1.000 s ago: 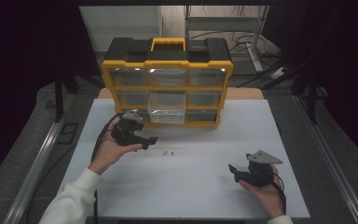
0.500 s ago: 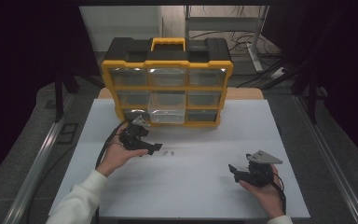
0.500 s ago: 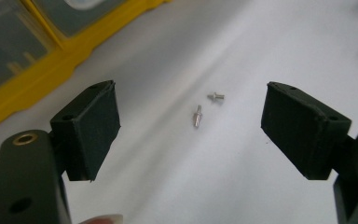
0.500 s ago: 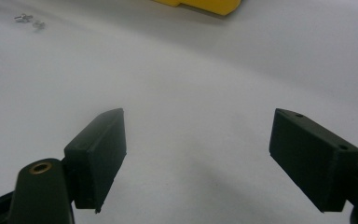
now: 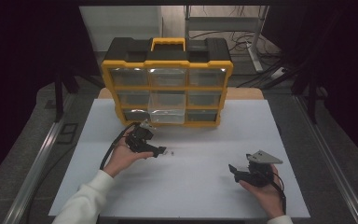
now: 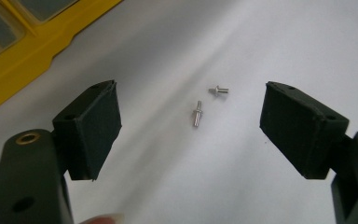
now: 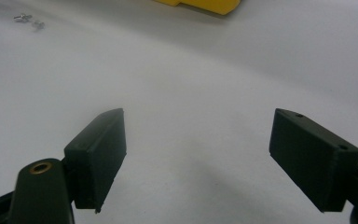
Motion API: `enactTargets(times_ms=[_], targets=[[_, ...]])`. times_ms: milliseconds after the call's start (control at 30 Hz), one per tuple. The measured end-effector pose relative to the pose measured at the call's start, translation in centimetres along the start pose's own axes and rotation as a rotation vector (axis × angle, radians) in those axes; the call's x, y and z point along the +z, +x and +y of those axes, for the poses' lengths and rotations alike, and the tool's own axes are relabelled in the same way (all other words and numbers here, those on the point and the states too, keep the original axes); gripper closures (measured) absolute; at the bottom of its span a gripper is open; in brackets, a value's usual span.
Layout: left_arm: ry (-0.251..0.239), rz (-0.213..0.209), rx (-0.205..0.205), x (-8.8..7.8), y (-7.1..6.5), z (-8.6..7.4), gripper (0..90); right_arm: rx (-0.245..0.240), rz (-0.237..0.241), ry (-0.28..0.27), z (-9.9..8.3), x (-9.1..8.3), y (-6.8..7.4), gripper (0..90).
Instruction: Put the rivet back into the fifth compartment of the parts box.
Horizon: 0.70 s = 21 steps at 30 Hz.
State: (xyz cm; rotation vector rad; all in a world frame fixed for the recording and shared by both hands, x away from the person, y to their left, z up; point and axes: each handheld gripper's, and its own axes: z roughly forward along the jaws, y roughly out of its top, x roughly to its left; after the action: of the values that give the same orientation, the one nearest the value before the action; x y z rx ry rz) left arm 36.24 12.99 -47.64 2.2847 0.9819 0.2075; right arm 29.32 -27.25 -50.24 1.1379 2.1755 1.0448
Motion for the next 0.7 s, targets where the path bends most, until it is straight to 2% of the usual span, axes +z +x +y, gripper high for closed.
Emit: enactTargets(times_ms=[700], targets=[[0.059,-0.001,0.023,3.0,-0.3,0.1,22.9,0.002,0.002,-0.001,0.0,0.0,-0.1,19.5]])
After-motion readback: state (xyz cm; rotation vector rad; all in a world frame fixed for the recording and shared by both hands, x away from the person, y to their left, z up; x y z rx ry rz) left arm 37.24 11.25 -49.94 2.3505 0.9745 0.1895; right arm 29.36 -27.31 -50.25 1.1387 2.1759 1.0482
